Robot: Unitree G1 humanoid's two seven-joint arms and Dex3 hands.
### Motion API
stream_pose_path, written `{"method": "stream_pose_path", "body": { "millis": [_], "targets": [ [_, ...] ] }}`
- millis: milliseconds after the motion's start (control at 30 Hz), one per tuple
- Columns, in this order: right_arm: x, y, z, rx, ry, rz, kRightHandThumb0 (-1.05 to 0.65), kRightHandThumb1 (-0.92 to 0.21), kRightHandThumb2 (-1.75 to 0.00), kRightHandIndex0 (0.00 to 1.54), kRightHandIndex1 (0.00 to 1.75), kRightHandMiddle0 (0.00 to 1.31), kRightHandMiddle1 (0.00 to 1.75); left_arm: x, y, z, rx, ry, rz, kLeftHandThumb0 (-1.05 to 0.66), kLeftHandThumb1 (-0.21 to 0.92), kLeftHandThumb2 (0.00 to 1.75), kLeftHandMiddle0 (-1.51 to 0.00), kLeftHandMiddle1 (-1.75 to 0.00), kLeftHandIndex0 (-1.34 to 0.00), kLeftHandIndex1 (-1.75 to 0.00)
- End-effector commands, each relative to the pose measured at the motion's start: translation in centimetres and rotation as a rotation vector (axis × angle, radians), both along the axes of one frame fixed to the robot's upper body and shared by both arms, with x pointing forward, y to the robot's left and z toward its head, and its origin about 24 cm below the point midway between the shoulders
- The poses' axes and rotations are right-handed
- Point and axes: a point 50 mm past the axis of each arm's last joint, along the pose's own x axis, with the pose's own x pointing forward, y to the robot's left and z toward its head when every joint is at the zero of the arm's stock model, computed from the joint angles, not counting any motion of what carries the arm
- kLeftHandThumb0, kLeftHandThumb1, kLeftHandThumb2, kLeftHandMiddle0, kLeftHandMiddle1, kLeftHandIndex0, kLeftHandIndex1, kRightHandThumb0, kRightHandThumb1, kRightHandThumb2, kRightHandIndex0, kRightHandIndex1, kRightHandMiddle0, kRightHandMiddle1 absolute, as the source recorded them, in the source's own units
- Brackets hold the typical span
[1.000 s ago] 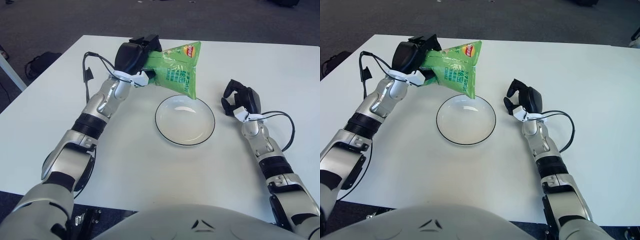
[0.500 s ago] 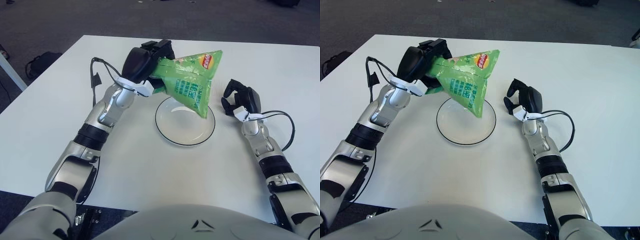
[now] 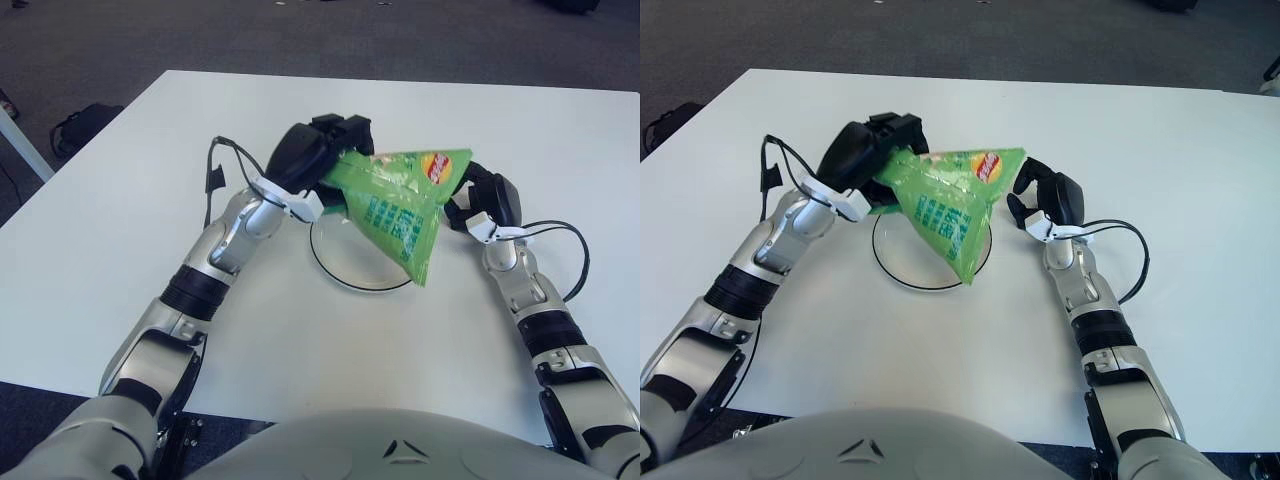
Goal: Put the snack into the plate.
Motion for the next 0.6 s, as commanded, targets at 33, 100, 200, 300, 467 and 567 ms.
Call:
{"method": "stream_pose_path", "body": {
  "millis": [33, 100, 200, 300, 467, 567],
  "targets": [
    [-2.3, -0.1, -4.7, -0.052, 0.224, -0.017, -0.55, -0.19, -1.47, 1.31, 1.75, 0.73, 1.75, -0.2, -0.3, -0.5, 0.048, 0.021, -0.025, 0.0, -0.06, 1.74, -0.9, -1.72, -0.66, -1.75],
    [-2.3, -0.1, -4.7, -0.053, 0.226, -0.017, -0.54, -0.19, -1.47, 1.31, 1.75, 0.73, 1.75, -0.3, -0.6, -1.0, 0.083, 0.04, -0.034, 0.0, -0.06, 1.73, -0.9, -1.71, -0.66, -1.75],
    [-2.3, -0.1, -4.7, -0.053, 0.228, -0.017, -0.54, -0.19, -1.47, 1.31, 1.75, 0.73, 1.75, -0.3, -1.0, -1.9, 0.145, 0.055, -0.04, 0.0, -0.05, 1.73, -0.9, -1.71, -0.66, -1.75],
    [-2.3, 0.0, -4.7, -0.055, 0.23, -0.018, -0.54, -0.19, -1.47, 1.31, 1.75, 0.73, 1.75, -0.2, -1.3, -2.6, 0.21, 0.036, -0.037, 0.0, -0.04, 1.72, -0.89, -1.72, -0.65, -1.75],
    [-2.3, 0.0, -4.6, -0.068, 0.232, -0.02, -0.54, -0.19, -1.47, 1.31, 1.75, 0.73, 1.75, -0.3, -1.6, -3.2, 0.32, -0.022, -0.038, 0.0, -0.04, 1.72, -0.89, -1.72, -0.65, -1.75],
    [-2.3, 0.1, -4.6, -0.082, 0.23, -0.02, -0.55, -0.19, -1.47, 1.3, 1.75, 0.73, 1.75, -0.5, -1.7, -3.6, 0.371, -0.025, -0.05, 0.0, -0.05, 1.73, -0.89, -1.73, -0.66, -1.75]
  ]
}}
